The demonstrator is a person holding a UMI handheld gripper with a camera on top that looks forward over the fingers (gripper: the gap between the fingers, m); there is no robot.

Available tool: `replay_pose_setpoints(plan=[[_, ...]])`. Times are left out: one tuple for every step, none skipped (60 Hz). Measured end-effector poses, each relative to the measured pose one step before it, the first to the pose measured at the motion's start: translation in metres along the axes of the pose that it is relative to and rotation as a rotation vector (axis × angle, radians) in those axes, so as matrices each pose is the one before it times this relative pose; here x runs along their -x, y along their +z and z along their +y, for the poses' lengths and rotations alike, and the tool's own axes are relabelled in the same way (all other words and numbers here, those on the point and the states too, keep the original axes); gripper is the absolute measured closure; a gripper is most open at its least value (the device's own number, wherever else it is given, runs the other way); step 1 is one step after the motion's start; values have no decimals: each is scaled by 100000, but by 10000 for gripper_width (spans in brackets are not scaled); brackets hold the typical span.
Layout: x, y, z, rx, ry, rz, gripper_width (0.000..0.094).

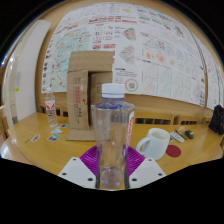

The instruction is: Pour water

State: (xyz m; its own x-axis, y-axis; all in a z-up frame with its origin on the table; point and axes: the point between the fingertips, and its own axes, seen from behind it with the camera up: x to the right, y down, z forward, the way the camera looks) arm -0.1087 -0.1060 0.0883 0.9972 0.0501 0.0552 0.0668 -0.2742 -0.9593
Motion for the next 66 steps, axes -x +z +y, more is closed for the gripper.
replay_pose_setpoints(plan=[[63,-38,-87,-107,-117,-326,617],[143,-18,-147,-235,64,-582,617],[243,2,-187,-97,248,-967,618],[301,-34,-193,61,237,-1344,617],[246,14,-207,-646,321,-1587,616],[275,-54,-462,-642,408,-1182,618],[229,-74,-564,-979,535,-1007,617],[253,-41,-615,-1054,718,-1129,616],[323,-40,-644,-994,941,-1464,617],[346,-28,-714,-1070,1320,-1694,618],[318,-9,-772,-1290,1821,-1599,616],[237,-47,-947,-1236,2319,-1461,618],[265,-8,-825,-1310,2752,-1500,617],[343,-38,-917,-905,3189,-1716,616],[349,35,-853,-1077,3535,-1961,617],[374,58,-885,-1104,3987,-2087,617],[374,88,-903,-1237,4421,-2105,616],[399,113,-931,-1265,4875,-2157,616],[404,160,-926,-1287,5236,-2255,617],[449,191,-884,-1166,5593,-2398,617],[457,197,-824,-1055,5868,-2614,619],[528,415,-632,-1350,6267,-2419,619],[472,267,-723,-850,6447,-2704,617],[82,355,-851,-755,6882,-3619,618],[474,204,-667,-733,7091,-2936,619],[484,218,-585,-738,7191,-3172,618],[475,229,-580,-723,7348,-3250,619],[415,157,-567,-827,7504,-3091,618],[612,158,-358,-1152,7578,-2537,618],[373,175,-566,-931,7235,-2824,621],[536,93,-125,-1162,6626,-2133,621],[-155,288,-983,-43,6767,-3493,620],[149,135,-537,-950,6048,-2197,621],[-4,52,-570,-1118,5643,-1824,621],[-61,84,-539,-1154,5231,-1563,620],[-48,67,-505,-1016,4861,-1476,618],[-58,62,-514,-990,4568,-1420,619],[-83,39,-492,-1113,4287,-1262,618],[192,-272,-276,-1402,4170,-531,619],[-162,118,-587,-1060,4132,-938,620],[-162,101,-370,-1029,3862,-1037,620],[-103,-13,-443,-1028,3779,-994,619],[-89,-6,-435,-1048,3686,-999,620],[-35,-55,-472,-903,3637,-956,619],[-89,-60,-450,-789,3436,-1052,619],[-46,-66,-411,-749,3321,-998,619],[-74,-95,-433,-802,3234,-938,619],[12,-294,-323,-1375,2893,-309,618],[-182,-35,-499,-1049,2762,-414,620],[-190,-18,-412,-812,2664,-350,619],[-176,-85,-404,-885,2633,-393,619],[-172,-112,-463,-1074,2471,-316,619],[-160,-121,-473,-1141,2409,-249,618],[-127,-136,-472,-1107,2133,-361,618],[-107,-138,-441,-963,2143,-417,617],[-95,-110,-381,-831,1952,-492,618],[93,-377,-250,-1220,1747,-226,620],[-50,-3,-422,-827,1679,-324,618],[-95,-39,-343,-599,1346,-164,618],[-103,3,-199,-466,1175,-116,618],[-105,-61,-192,-255,927,-149,617],[-75,-63,-159,-312,781,46,617],[-103,-72,-154,-270,706,166,618],[-74,-58,-143,-251,741,108,619],[-26,-51,-60,43,749,7,617],[24,-199,-12,-152,561,264,619]])
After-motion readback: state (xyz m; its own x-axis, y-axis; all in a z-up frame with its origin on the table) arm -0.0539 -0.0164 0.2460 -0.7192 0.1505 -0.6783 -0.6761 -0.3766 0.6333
